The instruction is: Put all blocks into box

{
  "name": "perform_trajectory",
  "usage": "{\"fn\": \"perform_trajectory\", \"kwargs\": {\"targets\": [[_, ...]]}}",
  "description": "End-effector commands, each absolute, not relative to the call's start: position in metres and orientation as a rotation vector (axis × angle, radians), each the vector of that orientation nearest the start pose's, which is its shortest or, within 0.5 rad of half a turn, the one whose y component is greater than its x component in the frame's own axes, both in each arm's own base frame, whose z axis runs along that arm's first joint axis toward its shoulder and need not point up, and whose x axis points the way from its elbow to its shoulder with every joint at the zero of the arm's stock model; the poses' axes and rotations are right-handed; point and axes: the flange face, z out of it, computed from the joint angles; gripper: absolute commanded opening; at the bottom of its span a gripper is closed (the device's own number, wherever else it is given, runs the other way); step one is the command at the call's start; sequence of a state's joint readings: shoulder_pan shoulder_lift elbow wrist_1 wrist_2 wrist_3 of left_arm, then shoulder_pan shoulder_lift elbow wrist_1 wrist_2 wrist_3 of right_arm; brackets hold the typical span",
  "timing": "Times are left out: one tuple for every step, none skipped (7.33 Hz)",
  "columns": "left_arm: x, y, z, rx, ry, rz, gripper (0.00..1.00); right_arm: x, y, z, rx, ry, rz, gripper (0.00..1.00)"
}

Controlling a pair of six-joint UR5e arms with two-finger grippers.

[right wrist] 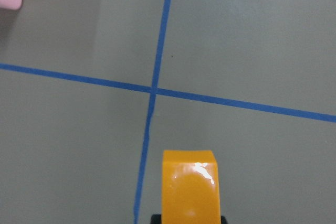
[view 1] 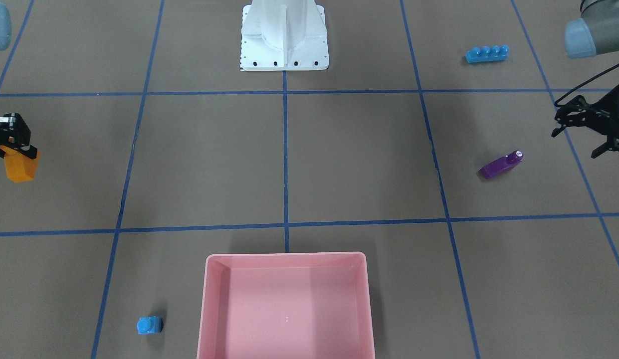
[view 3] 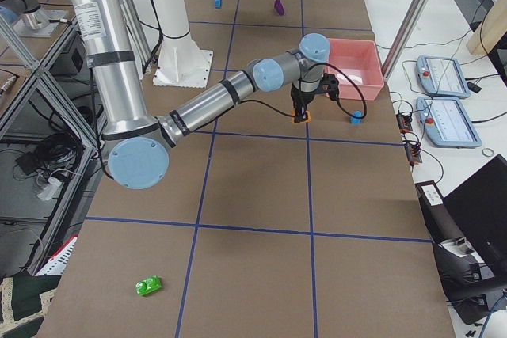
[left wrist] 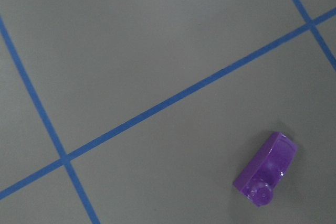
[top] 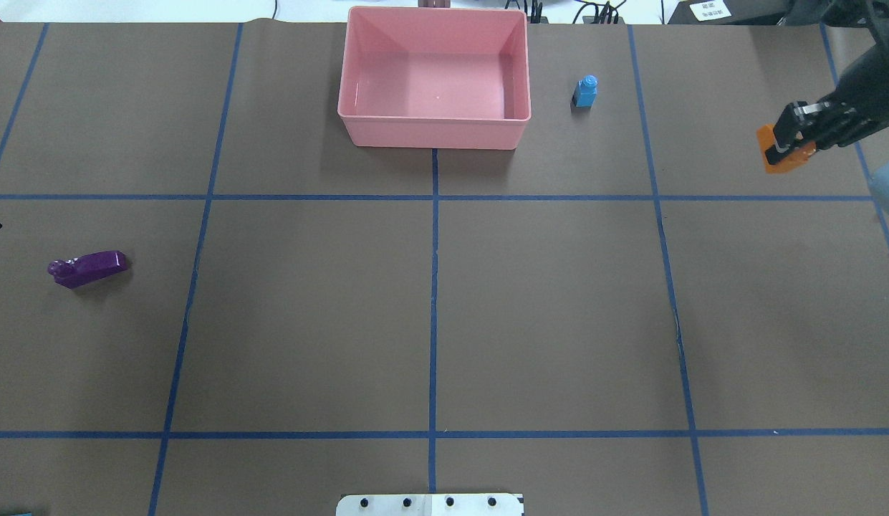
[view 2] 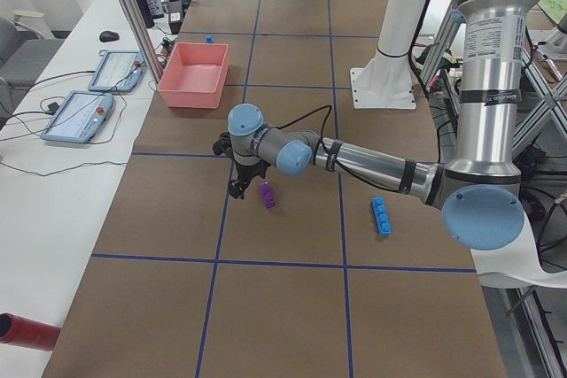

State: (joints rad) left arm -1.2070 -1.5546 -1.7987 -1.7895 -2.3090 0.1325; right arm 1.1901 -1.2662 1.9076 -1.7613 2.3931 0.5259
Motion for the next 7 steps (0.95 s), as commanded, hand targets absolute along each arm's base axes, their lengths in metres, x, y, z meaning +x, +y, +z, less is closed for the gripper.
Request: {"fn": "perform_trajectory", "kwargs": {"targets": [[0.155, -0.482, 0.532, 0.317, 0.739, 0.710, 0.97, -0.205, -0.576, 0.259, -0.055, -0.961, 0.175, 0.00], [0.174, -0.478, 0.535, 0.304, 0.727, 0.744, 0.98, -0.227, -0.597, 0.225, -0.085, -0.973, 0.244, 0.00], [0.188, -0.473, 0.537, 0.289, 0.731, 0.769, 0.98, -0.248, -0.619, 0.196, -0.105, -0.975, 0.275, 0.00], [0.202, -0.469, 0.541, 0.271, 0.735, 0.791, 0.99, -0.267, -0.638, 0.182, -0.116, -0.962, 0.280, 0.00], [0.215, -0.469, 0.544, 0.258, 0.738, 0.809, 0.99, -0.275, -0.649, 0.176, -0.117, -0.953, 0.282, 0.00], [0.226, -0.477, 0.548, 0.254, 0.722, 0.816, 0.99, -0.282, -0.660, 0.170, -0.117, -0.941, 0.287, 0.00], [0.233, -0.485, 0.549, 0.249, 0.720, 0.817, 0.99, -0.297, -0.670, 0.171, -0.090, -0.939, 0.273, 0.00]]}}
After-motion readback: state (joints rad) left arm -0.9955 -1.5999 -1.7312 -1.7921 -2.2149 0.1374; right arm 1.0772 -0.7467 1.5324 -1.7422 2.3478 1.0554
